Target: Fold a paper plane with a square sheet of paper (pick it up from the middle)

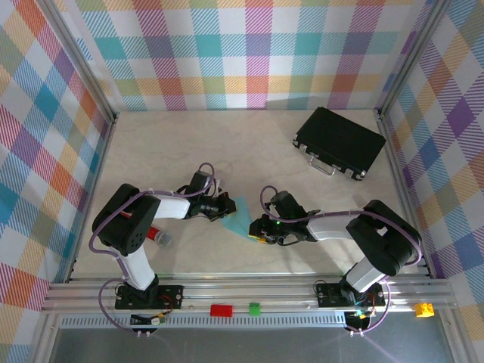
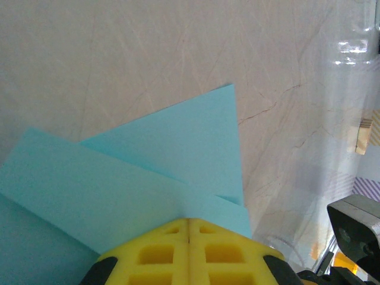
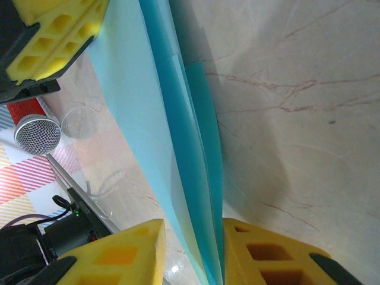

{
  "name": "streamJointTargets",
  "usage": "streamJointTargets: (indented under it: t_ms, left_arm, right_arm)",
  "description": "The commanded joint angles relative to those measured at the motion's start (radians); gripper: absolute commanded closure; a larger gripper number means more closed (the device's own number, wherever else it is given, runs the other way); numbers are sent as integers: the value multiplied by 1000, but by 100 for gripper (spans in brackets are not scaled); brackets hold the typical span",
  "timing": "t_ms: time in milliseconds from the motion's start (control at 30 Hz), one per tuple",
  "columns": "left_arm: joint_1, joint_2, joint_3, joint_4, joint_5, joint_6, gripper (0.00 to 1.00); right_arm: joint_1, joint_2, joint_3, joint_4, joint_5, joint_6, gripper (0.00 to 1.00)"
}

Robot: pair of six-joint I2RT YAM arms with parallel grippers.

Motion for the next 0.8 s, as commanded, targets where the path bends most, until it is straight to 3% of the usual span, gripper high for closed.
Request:
streamJointTargets:
  t_ms: [0, 567, 767]
  left_arm:
    - [7, 22, -8, -34, -3, -6, 95]
    - [8, -6, -7, -29, 5, -16, 93]
    - [8, -39, -12, 13, 33, -46, 85]
  right_arm:
    - [2, 9, 7, 11, -2, -24, 70]
    - [3, -39, -7, -46, 30, -52, 87]
    - [3, -57, -13, -59, 35, -72, 94]
